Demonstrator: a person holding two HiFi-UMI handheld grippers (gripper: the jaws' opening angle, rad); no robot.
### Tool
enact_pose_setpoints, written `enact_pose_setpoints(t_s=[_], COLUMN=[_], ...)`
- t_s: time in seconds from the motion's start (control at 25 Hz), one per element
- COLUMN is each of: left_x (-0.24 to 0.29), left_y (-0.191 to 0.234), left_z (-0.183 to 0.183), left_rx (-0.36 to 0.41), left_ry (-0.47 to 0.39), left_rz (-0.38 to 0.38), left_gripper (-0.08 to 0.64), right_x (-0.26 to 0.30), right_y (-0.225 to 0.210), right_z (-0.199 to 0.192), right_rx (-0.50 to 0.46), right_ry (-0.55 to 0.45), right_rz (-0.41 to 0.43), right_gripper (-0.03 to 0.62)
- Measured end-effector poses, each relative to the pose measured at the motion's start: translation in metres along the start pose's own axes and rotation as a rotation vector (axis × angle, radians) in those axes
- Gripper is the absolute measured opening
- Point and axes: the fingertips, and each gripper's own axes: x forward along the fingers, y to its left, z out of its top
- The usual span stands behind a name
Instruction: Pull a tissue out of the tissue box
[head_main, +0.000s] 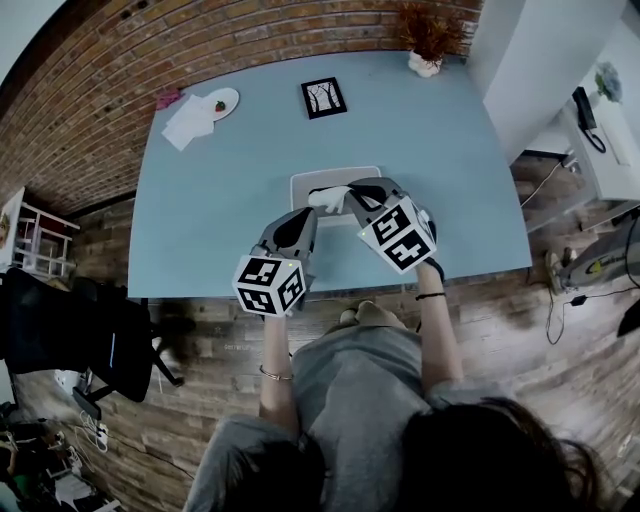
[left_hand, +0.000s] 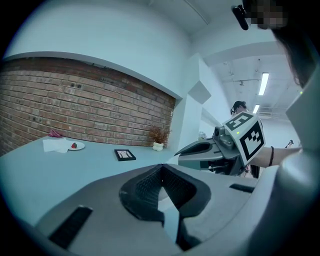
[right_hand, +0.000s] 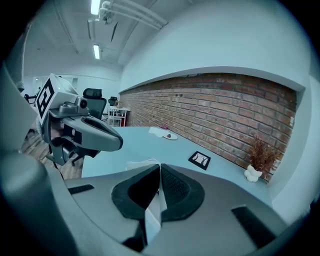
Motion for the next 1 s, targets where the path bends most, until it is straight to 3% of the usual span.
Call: enact_pose_setpoints(t_s=[1.0], left_x=[-0.016], left_y=[0.003], left_z=[0.020], left_rx=[0.041], left_ry=[-0.058], left_rz=[-0.028], left_gripper=[0.003], right_x=[-0.021], right_y=[0.004], right_z=[0.020], right_rx=[0.009], right_ry=[-0.090], right_rz=[-0.051], right_gripper=[0.002])
